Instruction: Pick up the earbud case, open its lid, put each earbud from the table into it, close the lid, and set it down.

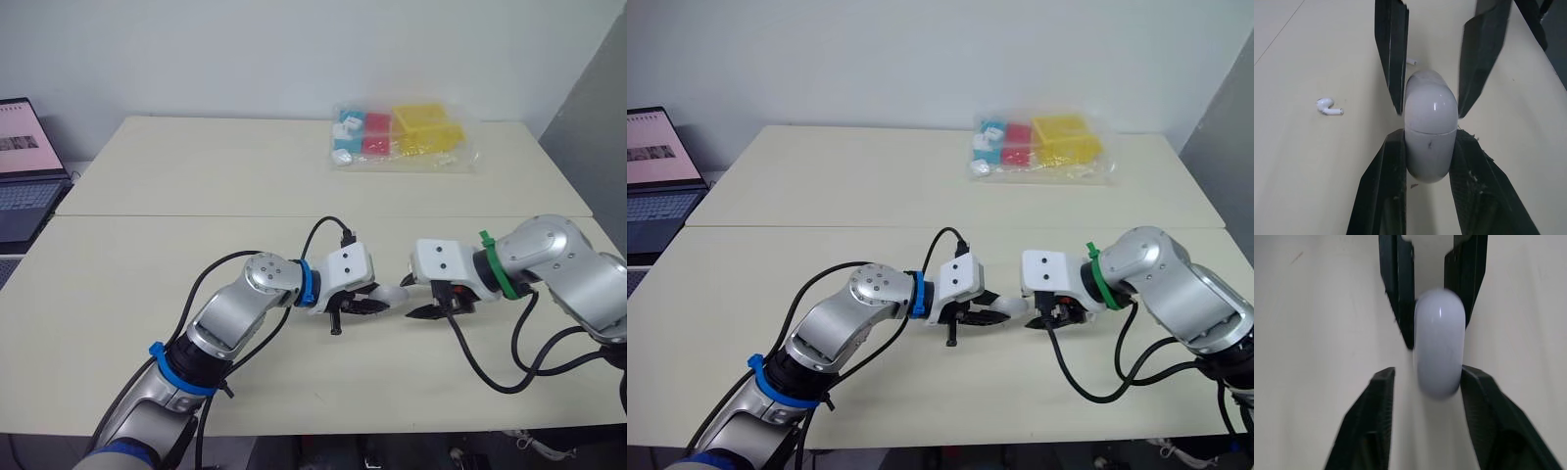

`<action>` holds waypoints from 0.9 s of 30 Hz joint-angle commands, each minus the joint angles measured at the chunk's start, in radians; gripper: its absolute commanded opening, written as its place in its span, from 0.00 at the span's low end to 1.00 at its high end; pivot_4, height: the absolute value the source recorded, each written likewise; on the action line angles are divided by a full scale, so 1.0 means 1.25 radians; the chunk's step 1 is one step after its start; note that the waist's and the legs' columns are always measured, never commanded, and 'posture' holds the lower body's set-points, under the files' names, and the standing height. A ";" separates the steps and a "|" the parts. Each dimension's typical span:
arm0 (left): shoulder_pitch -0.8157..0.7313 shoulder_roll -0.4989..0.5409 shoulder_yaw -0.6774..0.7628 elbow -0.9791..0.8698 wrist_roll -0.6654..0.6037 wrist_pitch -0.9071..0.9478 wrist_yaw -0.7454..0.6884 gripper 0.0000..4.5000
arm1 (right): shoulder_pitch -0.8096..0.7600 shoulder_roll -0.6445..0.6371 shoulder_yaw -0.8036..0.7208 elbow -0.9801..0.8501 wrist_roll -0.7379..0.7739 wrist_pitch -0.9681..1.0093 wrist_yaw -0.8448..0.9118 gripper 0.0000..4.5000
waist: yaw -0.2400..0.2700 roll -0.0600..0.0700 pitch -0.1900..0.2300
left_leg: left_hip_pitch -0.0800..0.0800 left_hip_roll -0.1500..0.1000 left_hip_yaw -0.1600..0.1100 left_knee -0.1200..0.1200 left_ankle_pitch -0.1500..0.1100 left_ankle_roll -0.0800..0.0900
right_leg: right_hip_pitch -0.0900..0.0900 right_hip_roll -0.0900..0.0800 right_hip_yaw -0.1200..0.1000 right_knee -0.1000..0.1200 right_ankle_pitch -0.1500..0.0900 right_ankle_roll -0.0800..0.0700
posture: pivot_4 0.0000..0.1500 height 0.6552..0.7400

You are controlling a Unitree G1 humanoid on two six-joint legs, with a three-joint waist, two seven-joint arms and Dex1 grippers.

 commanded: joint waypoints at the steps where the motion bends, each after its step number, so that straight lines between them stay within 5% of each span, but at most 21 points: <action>1: 0.007 0.000 0.032 -0.004 -0.023 0.010 0.001 0.18 | -0.001 -0.033 -0.061 0.000 0.000 -0.011 0.016 0.78 | 0.000 0.000 0.000 | 0.000 0.000 0.000 0.000 0.000 0.000 | 0.000 0.000 0.000 0.000 0.000 0.000 | 1.00 0.95; 4: 0.010 0.004 0.038 0.006 -0.030 0.005 -0.004 0.18 | 0.010 -0.056 -0.087 -0.002 0.011 -0.018 0.034 1.00 | 0.000 0.000 0.000 | 0.000 0.000 0.000 0.000 0.000 0.000 | 0.000 0.000 0.000 0.001 0.000 0.000 | 1.00 0.95; 8: 0.046 -0.040 0.125 0.049 -0.114 -0.002 -0.001 0.18 | 0.084 -0.101 -0.216 0.006 0.040 -0.137 0.059 1.00 | 0.002 0.000 0.000 | 0.000 0.000 0.000 0.000 0.000 0.000 | 0.000 0.000 0.000 0.000 0.000 0.000 | 1.00 0.95; 15: 0.132 -0.095 0.228 0.094 -0.181 -0.120 -0.003 0.18 | 0.192 0.022 -0.379 -0.020 0.060 -0.292 -0.067 1.00 | 0.000 0.000 0.000 | 0.002 0.000 0.000 0.000 0.000 0.000 | 0.002 0.000 0.000 0.001 0.000 0.000 | 1.00 0.95; 19: 0.147 -0.097 0.234 0.083 -0.171 -0.160 0.004 0.18 | 0.204 0.069 -0.378 -0.099 0.129 -0.196 -0.111 1.00 | 0.000 0.000 0.000 | 0.003 0.000 0.000 0.000 0.000 0.000 | 0.003 0.000 0.000 0.002 0.000 0.000 | 1.00 0.95; 27: 0.162 -0.090 0.227 0.076 -0.180 -0.214 -0.034 0.18 | 0.139 0.170 -0.244 -0.040 0.039 -0.257 -0.161 1.00 | 0.000 -0.001 -0.001 | 0.004 0.000 0.000 0.001 0.000 0.000 | 0.004 0.000 0.000 0.002 0.000 0.000 | 1.00 0.95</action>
